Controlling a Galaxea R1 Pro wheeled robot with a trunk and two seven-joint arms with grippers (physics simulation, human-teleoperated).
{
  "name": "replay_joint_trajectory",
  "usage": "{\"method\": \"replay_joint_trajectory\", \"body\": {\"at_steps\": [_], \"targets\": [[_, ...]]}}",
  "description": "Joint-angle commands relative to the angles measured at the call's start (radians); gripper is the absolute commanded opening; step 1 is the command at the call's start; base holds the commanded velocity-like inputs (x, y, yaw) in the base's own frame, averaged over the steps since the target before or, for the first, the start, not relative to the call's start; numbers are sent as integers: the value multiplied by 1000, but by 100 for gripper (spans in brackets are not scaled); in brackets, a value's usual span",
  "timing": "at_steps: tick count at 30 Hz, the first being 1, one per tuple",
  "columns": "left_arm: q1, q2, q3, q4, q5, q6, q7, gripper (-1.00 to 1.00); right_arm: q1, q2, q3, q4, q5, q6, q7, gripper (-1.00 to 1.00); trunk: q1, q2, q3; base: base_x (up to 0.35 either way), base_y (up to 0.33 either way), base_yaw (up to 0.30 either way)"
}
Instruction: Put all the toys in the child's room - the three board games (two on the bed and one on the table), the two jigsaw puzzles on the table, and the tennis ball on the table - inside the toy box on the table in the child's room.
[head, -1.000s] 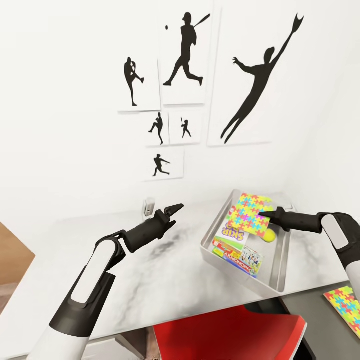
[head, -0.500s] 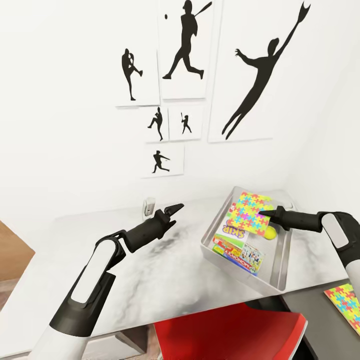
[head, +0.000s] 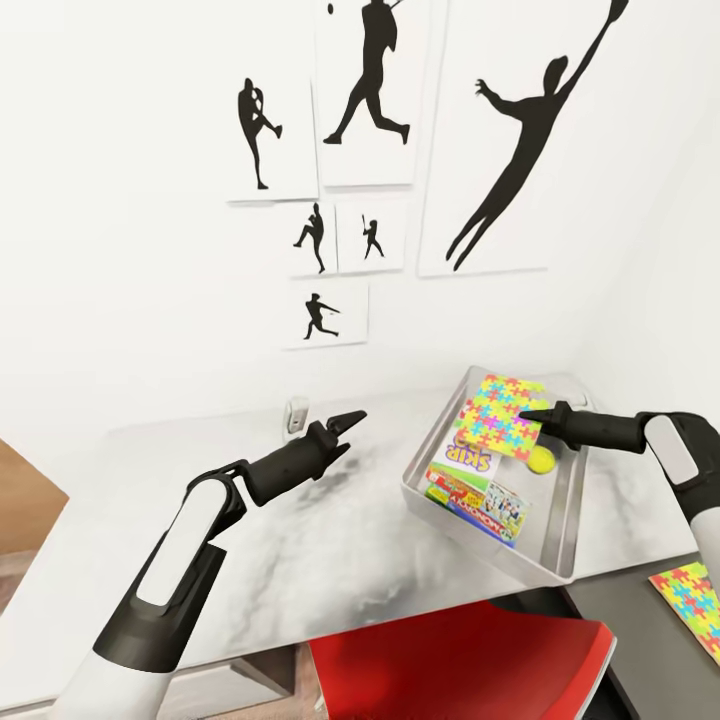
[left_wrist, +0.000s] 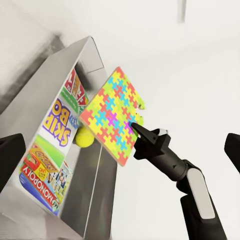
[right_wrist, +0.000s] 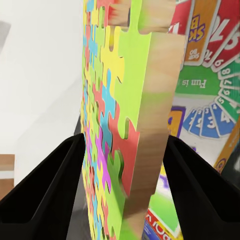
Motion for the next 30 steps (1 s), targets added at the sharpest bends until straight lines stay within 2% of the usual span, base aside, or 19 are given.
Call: {"method": "replay_joint_trajectory", "body": {"at_steps": [1,10,30], "targets": [[-1,0,0,-1,11,3,9,100,-2,0,-3,0,7,5,2,-100,0,-1,-3,0,0,0],[-1,2,0,-1,11,6,7,100,-23,0,-3,1,5,5,-33,-100,0,-1,-18,0,0,0],[-1,3,2,-1,11,6,7,100,-30,5,-3,1,5,5,-36,-100,0,-1,-50,0,0,0]]}}
